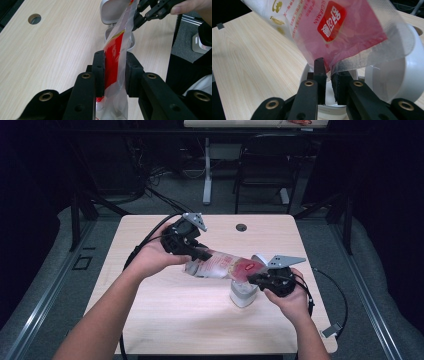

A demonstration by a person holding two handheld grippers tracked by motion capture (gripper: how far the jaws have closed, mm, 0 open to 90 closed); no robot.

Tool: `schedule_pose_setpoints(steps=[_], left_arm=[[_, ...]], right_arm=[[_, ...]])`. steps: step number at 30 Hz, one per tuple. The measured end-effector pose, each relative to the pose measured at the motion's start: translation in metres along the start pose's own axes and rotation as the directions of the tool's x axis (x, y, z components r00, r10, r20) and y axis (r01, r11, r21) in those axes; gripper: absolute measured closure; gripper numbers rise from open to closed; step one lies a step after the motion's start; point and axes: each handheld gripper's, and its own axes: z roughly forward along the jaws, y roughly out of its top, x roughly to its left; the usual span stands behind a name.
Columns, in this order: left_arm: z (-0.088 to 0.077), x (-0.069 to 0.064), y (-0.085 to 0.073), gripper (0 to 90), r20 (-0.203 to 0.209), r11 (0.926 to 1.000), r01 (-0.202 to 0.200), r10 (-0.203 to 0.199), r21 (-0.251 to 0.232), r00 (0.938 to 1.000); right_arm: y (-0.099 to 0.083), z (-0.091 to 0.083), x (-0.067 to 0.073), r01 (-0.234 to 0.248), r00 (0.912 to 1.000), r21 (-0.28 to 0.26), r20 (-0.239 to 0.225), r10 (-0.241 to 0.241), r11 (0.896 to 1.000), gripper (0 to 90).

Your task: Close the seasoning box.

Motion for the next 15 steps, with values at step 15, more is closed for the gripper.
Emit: schedule_pose_setpoints(steps=[15], left_arm=[[0.0004,0.0011,0.0009,73.9,0.002,1.0000,0.001,-0.001,-0.003,1.0000]], right_arm=[[-0.0002,0.0003,0.0001,0.001,1.0000,0.001,0.000,-0.001,1.000,82.4]])
